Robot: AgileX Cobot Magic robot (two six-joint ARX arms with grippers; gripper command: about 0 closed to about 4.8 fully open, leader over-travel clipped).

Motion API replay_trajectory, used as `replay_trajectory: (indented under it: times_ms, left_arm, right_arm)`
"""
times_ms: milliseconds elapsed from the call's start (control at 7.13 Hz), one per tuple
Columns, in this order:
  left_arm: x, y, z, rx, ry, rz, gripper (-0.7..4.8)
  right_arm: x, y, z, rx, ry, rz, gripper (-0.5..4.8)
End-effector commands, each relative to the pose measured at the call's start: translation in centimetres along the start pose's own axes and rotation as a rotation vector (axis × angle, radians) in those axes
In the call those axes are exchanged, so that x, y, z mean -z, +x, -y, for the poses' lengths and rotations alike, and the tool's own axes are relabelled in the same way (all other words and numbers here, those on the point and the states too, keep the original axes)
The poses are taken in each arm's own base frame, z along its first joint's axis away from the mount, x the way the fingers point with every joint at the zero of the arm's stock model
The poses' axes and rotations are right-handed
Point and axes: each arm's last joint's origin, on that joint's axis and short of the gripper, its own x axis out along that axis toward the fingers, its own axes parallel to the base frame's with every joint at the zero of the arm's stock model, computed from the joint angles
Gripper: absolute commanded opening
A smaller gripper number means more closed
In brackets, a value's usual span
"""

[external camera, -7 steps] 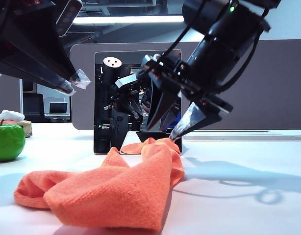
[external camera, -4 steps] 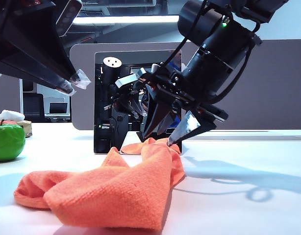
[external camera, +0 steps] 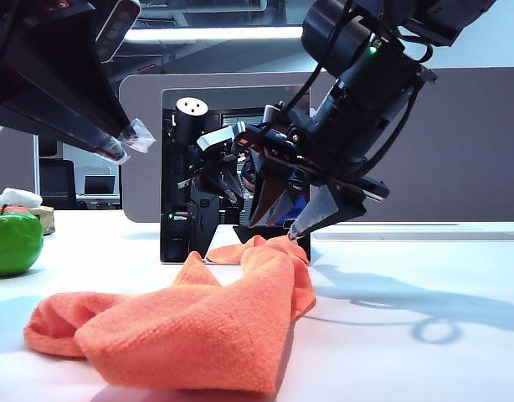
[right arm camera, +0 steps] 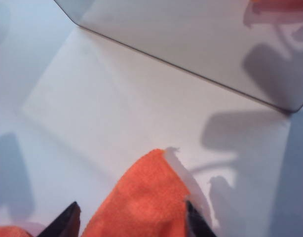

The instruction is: Pick up the cloth from the table and use it to cover the mirror.

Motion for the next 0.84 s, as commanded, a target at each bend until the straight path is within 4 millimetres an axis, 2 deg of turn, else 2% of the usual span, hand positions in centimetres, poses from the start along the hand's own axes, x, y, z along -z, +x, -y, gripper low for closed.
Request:
replay_trajectory:
  times_ms: [140,280,420,561,701,841]
  left_arm:
    - [-0.01,-0.03,0.04,0.006,-0.001,0.002,0.99]
    - [-0.01,-0.03,0.04,0.006,-0.001,0.002,0.99]
    - [-0.01,-0.04,0.05,0.006,-0.001,0.003,0.99]
    - [-0.02,-0.04,0.05,0.005,0.000,0.003,0.99]
    - [-0.02,-0.03,0.03,0.004,-0.001,0.003,0.99]
    - [-0.02,-0.03,0.03,0.004,-0.001,0.003,0.99]
  right_arm:
    - [0.80,1.05,0.18,-0.011,0.044,-0.069,2.65]
    - [0.89,1.30,0.24,-0.011,0.044,-0.073,2.40]
    - [0.82,1.31,0.23,-0.013,0.044,-0.066,1.83]
    - [0.80,1.31,0.22,-0.014,0.043,-0.064,0.76]
    - [0.29,1.25,-0.04,-0.073,0.036,-0.027,-0.01]
    - [0.10,1.13,-0.21,-0.102,0.032,-0.016,-0.01]
